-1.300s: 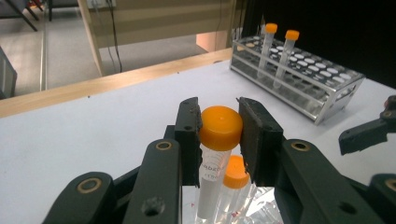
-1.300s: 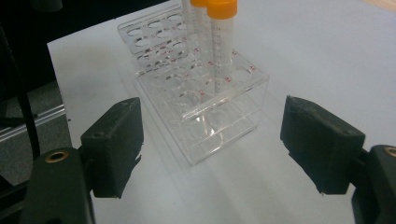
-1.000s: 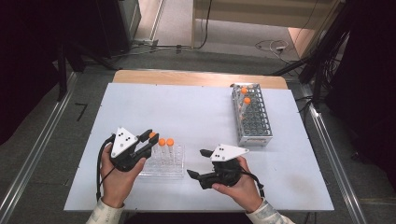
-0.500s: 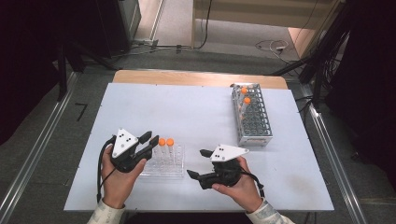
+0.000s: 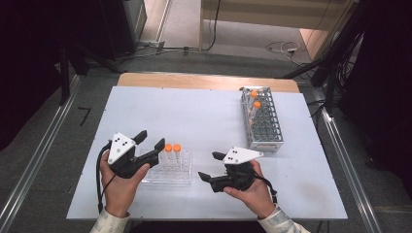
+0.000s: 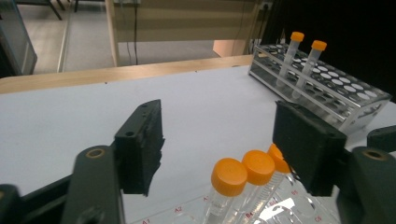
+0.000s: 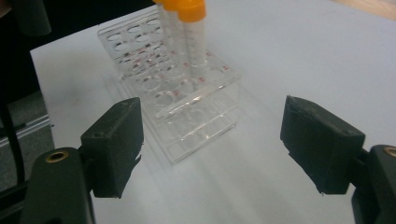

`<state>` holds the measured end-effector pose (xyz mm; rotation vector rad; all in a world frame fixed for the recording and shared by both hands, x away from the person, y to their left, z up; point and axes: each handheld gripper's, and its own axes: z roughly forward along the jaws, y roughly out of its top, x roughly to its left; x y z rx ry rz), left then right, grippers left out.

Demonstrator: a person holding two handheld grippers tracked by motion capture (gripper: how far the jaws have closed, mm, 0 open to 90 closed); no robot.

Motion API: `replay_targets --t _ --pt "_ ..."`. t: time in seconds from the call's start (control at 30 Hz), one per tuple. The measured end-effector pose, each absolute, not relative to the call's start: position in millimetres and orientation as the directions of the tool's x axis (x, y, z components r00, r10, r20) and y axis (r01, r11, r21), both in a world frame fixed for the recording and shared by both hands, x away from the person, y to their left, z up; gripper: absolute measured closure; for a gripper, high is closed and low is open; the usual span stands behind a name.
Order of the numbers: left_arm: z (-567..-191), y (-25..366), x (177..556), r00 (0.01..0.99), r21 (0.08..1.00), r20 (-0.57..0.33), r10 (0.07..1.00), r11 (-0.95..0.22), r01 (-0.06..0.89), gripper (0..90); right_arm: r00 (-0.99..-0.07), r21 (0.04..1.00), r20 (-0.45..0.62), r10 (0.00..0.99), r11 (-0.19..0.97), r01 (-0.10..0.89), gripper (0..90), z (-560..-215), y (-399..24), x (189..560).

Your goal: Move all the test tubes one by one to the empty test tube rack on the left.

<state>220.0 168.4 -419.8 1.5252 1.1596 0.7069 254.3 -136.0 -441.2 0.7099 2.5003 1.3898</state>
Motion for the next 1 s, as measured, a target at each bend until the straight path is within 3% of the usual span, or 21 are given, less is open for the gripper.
replay_targets --t 1.0 --pt "-422 173 224 0.353 0.944 -0.153 0.923 0.031 0.329 28.9 -0.576 0.844 0.029 0.817 0.289 0.453 22.1 -420 -209 330"
